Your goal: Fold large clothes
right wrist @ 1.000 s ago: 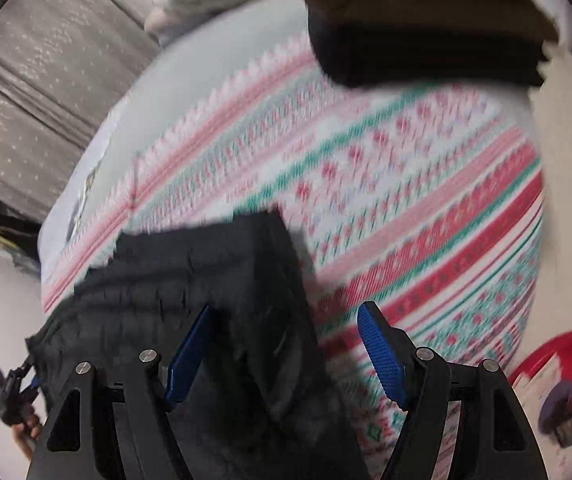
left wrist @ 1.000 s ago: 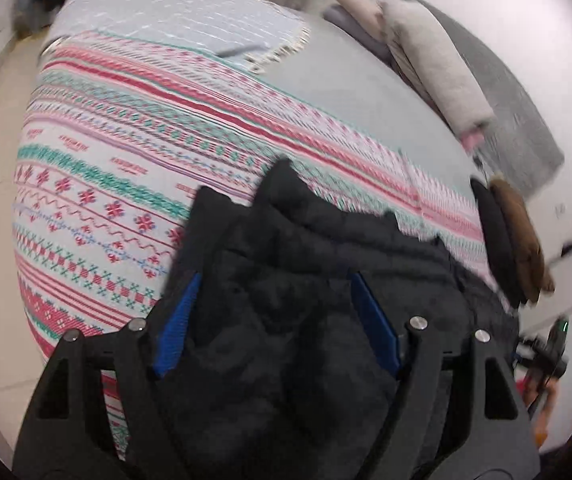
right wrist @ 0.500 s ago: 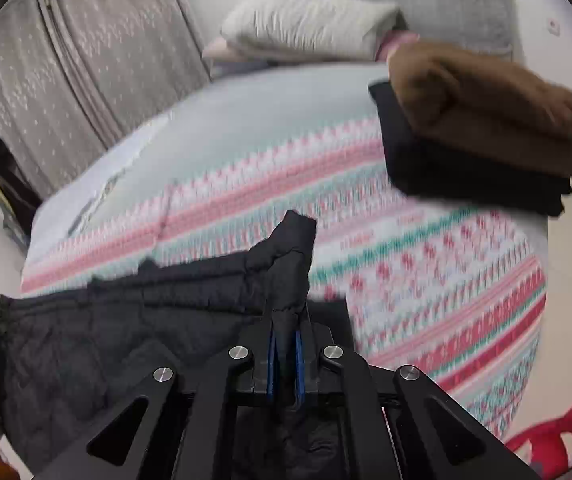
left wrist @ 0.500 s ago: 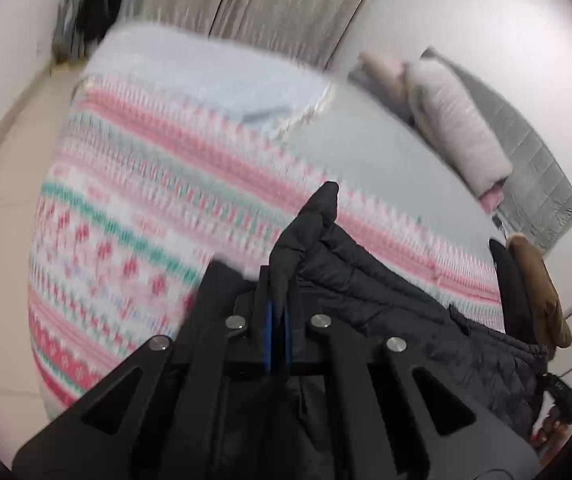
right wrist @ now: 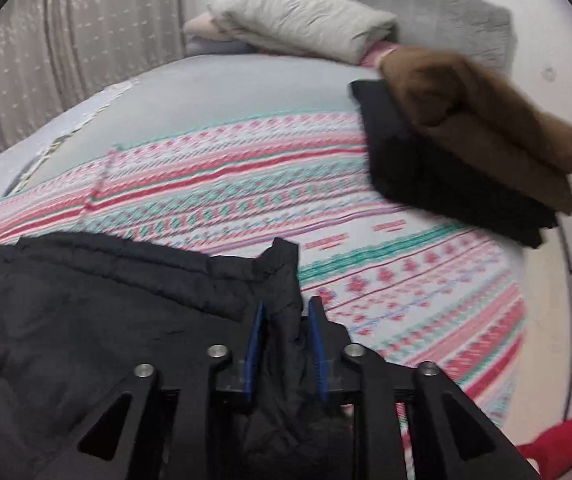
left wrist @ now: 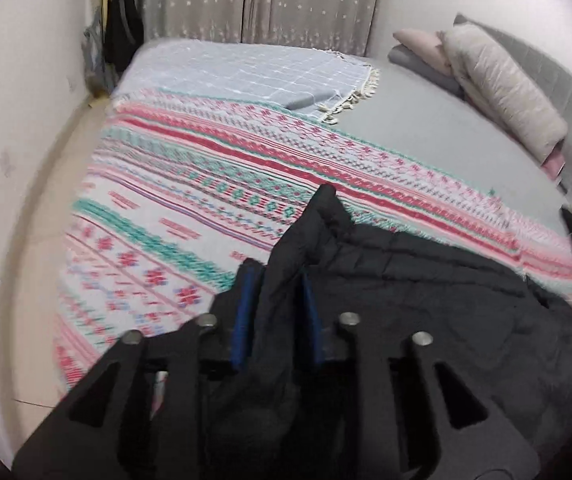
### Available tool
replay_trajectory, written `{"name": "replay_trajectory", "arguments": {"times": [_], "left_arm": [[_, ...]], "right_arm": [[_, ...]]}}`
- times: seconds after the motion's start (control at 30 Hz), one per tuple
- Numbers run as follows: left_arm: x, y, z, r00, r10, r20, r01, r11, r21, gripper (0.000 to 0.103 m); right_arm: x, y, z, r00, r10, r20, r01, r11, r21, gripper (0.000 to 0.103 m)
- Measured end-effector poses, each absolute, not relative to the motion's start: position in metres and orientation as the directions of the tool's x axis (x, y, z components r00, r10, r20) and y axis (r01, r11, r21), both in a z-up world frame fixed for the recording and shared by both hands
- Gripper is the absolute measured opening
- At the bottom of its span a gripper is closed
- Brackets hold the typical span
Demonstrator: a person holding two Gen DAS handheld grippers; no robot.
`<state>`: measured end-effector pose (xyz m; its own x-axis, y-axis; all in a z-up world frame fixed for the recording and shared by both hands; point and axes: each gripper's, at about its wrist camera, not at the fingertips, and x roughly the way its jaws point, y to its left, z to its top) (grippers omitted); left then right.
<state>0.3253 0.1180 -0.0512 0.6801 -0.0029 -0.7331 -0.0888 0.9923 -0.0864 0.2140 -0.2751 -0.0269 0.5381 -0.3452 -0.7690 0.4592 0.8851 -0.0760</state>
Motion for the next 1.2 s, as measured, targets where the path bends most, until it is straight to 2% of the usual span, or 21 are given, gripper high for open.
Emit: {"name": "replay_trajectory", "arguments": {"times": [0.03, 0.1, 0.17, 0.23, 0.33, 0.47, 0.6, 0.77, 0.9, 0.97, 1.1, 1.2], "left_arm": [[0.318, 0.113, -0.045, 0.689, 0.004, -0.725, -0.067, 0.996, -0.058, 0.055], [0.297, 0.098, -0.029, 0.721, -0.004, -0.692, -0.010, 1.000, -0.015, 0.075], [0.276, 0.081, -0.016, 0.756, -0.039, -0.653, 0.064, 0.998, 0.014, 0.081], [0.264, 0.064, -0.010, 0.755, -0.086, -0.650, 0.130, 0.991, 0.021, 0.084], [0.256, 0.038, -0.019, 0.692, -0.200, -0.694, 0.249, 0.968, -0.032, 0.085], [0.261, 0.026, -0.052, 0.631, -0.195, -0.751, 0.283, 0.959, -0.011, 0.086], [0.264, 0.043, -0.055, 0.636, -0.186, -0.749, 0.266, 0.964, -0.013, 0.089], [0.261, 0.071, -0.054, 0.640, -0.092, -0.763, 0.186, 0.982, 0.037, 0.089], [0.255, 0.088, -0.046, 0.638, 0.007, -0.770, 0.112, 0.988, 0.102, 0.089], [0.248, 0.101, -0.036, 0.627, 0.041, -0.778, 0.064, 0.993, 0.104, 0.089], [0.226, 0.121, -0.018, 0.606, -0.007, -0.795, 0.026, 1.000, 0.012, 0.089], [0.206, 0.142, -0.014, 0.567, -0.157, -0.809, 0.019, 0.984, -0.178, 0.089]], "right_arm": [[0.212, -0.271, -0.020, 0.533, -0.380, -0.756, 0.474, 0.874, -0.105, 0.035], [0.204, -0.258, -0.002, 0.554, -0.437, -0.709, 0.483, 0.862, -0.155, 0.047], [0.195, -0.238, 0.017, 0.614, -0.433, -0.660, 0.457, 0.877, -0.150, 0.061], [0.189, -0.223, 0.026, 0.655, -0.397, -0.643, 0.426, 0.897, -0.119, 0.068], [0.185, -0.192, 0.027, 0.702, -0.253, -0.665, 0.312, 0.950, -0.033, 0.070], [0.191, -0.163, 0.006, 0.667, -0.135, -0.733, 0.202, 0.979, 0.004, 0.070], [0.192, -0.166, -0.017, 0.613, -0.159, -0.774, 0.197, 0.979, -0.045, 0.071], [0.175, -0.211, -0.018, 0.592, -0.166, -0.789, 0.292, 0.956, 0.017, 0.071], [0.157, -0.238, -0.017, 0.517, -0.336, -0.787, 0.399, 0.908, -0.126, 0.071], [0.148, -0.248, -0.014, 0.497, -0.359, -0.790, 0.437, 0.890, -0.130, 0.071], [0.124, -0.253, 0.009, 0.541, -0.269, -0.797, 0.458, 0.889, 0.011, 0.071], [0.109, -0.236, 0.028, 0.607, -0.173, -0.776, 0.397, 0.911, 0.107, 0.071]]}}
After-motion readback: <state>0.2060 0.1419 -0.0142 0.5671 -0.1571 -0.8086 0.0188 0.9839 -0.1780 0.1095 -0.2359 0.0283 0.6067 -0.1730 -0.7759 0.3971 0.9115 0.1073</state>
